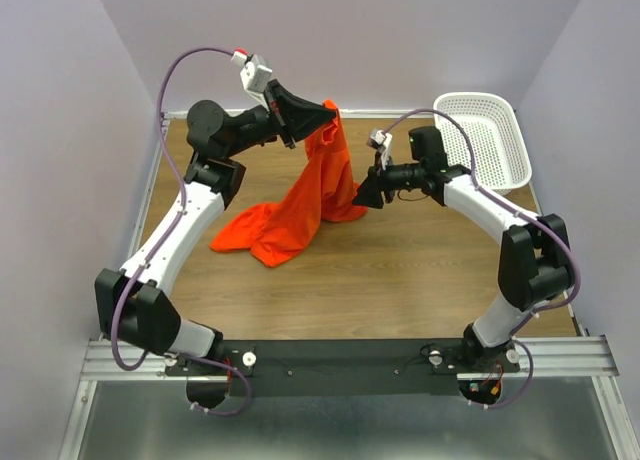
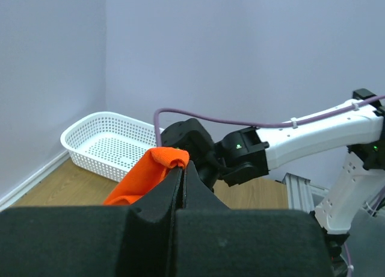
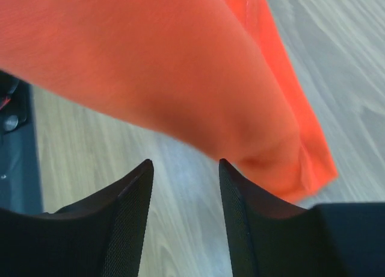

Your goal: Fold and stack the t-shirts

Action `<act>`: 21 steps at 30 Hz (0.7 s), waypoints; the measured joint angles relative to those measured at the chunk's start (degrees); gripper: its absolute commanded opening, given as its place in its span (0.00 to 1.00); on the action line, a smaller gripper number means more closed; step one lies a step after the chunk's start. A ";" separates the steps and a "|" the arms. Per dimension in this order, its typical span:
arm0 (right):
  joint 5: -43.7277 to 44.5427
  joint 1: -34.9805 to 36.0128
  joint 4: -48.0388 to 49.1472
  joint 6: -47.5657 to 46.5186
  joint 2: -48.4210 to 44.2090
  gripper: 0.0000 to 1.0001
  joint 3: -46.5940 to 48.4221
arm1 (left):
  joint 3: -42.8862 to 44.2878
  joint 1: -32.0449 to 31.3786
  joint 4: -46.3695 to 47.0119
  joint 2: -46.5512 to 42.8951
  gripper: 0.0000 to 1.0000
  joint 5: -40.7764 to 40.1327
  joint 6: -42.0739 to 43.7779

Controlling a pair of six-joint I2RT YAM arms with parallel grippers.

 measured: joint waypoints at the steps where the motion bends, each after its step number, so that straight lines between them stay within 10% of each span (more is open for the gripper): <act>1: -0.76 0.66 0.02 0.57 -0.02 0.46 0.13 | -0.07 0.00 -0.63 -1.16 0.00 0.63 0.94; 9: -4.22 1.31 0.17 3.91 -0.17 0.01 2.45 | -1.31 0.00 -4.52 -7.69 0.00 2.49 4.92; 21: -0.68 1.31 -0.24 3.98 -8.37 0.00 3.65 | 0.74 0.00 -14.49 -14.45 0.00 4.61 10.71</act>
